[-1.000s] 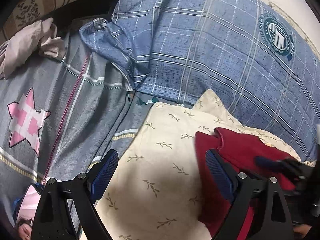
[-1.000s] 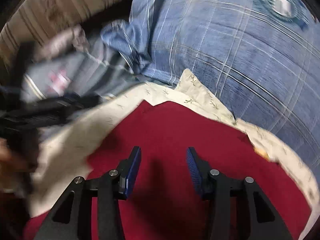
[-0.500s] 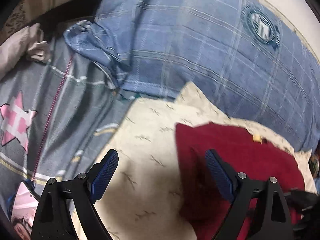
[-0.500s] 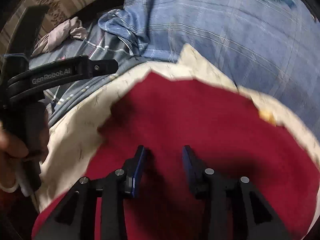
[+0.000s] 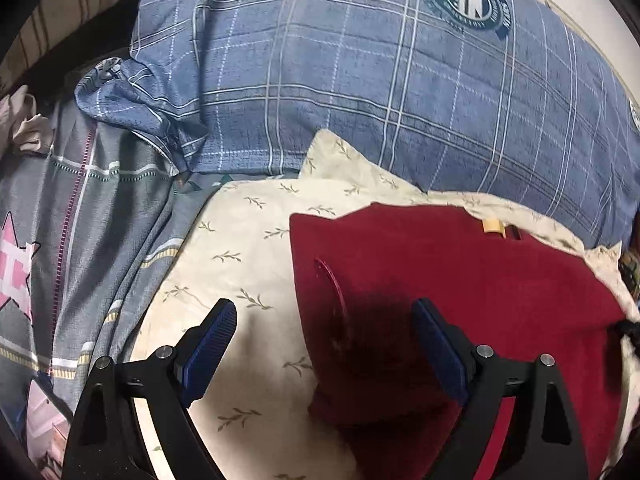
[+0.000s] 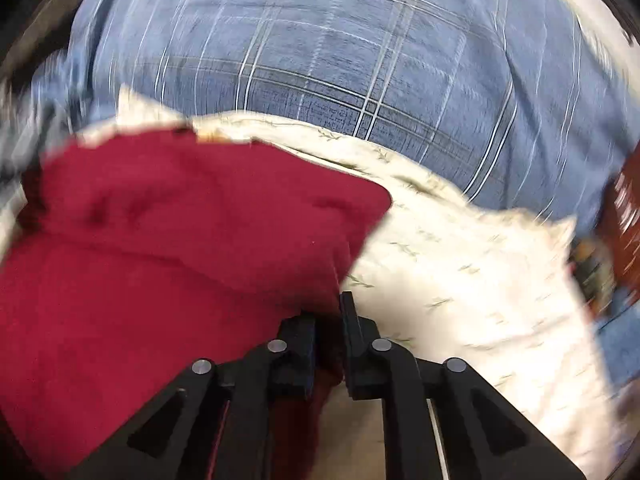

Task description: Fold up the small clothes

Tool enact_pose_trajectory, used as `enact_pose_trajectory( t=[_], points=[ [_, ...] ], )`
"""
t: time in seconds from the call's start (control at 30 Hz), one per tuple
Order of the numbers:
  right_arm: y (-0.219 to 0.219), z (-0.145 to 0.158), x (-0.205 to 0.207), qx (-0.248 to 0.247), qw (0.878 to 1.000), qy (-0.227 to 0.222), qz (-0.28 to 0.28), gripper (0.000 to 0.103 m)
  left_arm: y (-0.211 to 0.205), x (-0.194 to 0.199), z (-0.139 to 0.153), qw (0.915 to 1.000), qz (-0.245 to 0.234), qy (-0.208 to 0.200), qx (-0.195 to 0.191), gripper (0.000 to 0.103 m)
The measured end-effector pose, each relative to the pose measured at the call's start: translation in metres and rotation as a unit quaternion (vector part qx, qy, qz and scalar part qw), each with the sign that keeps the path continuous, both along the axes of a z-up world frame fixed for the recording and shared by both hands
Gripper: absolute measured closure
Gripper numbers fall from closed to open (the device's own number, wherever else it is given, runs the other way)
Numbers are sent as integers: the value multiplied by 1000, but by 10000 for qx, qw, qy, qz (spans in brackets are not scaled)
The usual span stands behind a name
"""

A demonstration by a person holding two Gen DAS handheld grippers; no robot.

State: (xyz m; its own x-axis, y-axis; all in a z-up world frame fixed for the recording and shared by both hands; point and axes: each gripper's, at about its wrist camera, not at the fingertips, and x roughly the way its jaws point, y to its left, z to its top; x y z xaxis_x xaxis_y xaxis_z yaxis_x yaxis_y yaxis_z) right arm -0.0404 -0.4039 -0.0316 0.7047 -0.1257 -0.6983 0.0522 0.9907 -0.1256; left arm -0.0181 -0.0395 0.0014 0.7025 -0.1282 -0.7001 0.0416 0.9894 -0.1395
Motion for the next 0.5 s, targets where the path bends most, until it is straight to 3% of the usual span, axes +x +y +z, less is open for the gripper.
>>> enact_pose_trajectory(
  t=[0.07, 0.13, 0.27, 0.4, 0.5],
  points=[
    [-11, 15, -16, 331, 9988, -347, -36, 95, -2, 2, -2, 10000, -6, 58, 52, 14],
    [-19, 20, -31, 263, 9986, -426, -159, 95, -4, 6, -7, 9998, -11, 193, 108, 14],
    [-29, -11, -31, 210, 9988, 325, -289, 94, -9, 7, -10, 9993, -111, 312, 190, 14],
    [-37, 15, -47, 412, 9976, 61, -549, 67, -8, 7, -8, 9994, -103, 275, 193, 14],
    [-44, 43, -56, 650, 9938, -341, -837, 61, -8, 9, -12, 9992, -79, 344, 176, 14]
  ],
)
